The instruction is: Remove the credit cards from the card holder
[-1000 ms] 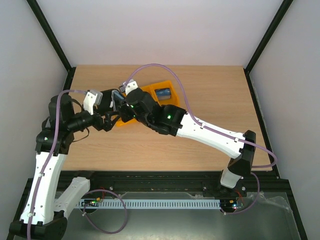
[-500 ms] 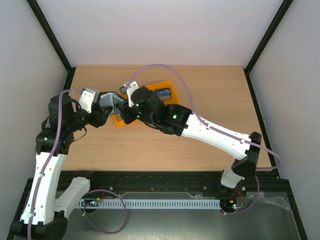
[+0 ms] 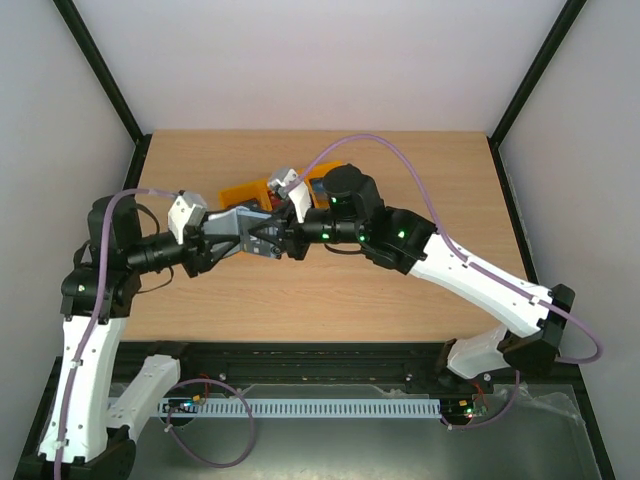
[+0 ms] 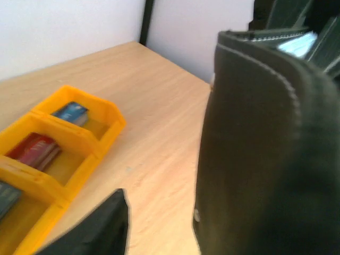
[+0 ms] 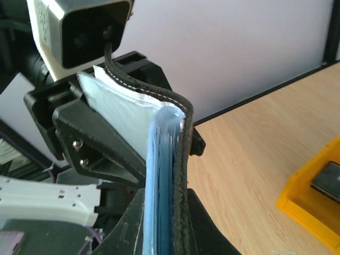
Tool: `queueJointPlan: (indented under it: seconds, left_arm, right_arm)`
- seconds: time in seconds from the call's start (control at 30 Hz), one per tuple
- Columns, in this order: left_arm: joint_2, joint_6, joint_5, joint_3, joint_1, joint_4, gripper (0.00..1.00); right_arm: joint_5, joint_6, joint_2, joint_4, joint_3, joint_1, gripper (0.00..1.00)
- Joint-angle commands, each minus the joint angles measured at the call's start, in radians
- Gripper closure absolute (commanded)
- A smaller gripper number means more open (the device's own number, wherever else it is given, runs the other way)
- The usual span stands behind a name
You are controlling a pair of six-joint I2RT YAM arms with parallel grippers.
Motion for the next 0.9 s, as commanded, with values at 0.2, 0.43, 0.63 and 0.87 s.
queueJointPlan:
  seconds: [0.2, 0.43, 0.63, 0.87]
  left_arm:
    - [-0.012, 0.061, 0.257, 0.057, 0.006, -0.097, 0.98]
    - [-0.02, -0.089, 0.308, 0.05, 0.023, -0.008, 0.98]
    - [-0.023, -0.086, 0.338, 0.039, 0.027, -0.013, 0.98]
    - [-0.026, -0.053, 0.353, 0.034, 0.027, -0.037, 0.98]
  right_arm:
    - [-0.281, -0.123, -0.082, 0.112, -0.08, -0.019, 0.98]
    - [-0.294, -0.083, -0.124, 0.223, -0.203, -0.062, 0.69]
    - [-0.321, -0.074, -0.178, 0.264, -0.277, -0.092, 0.64]
    - [-0.335, -0.049, -0.181, 0.3, -0.281, -0.102, 0.73]
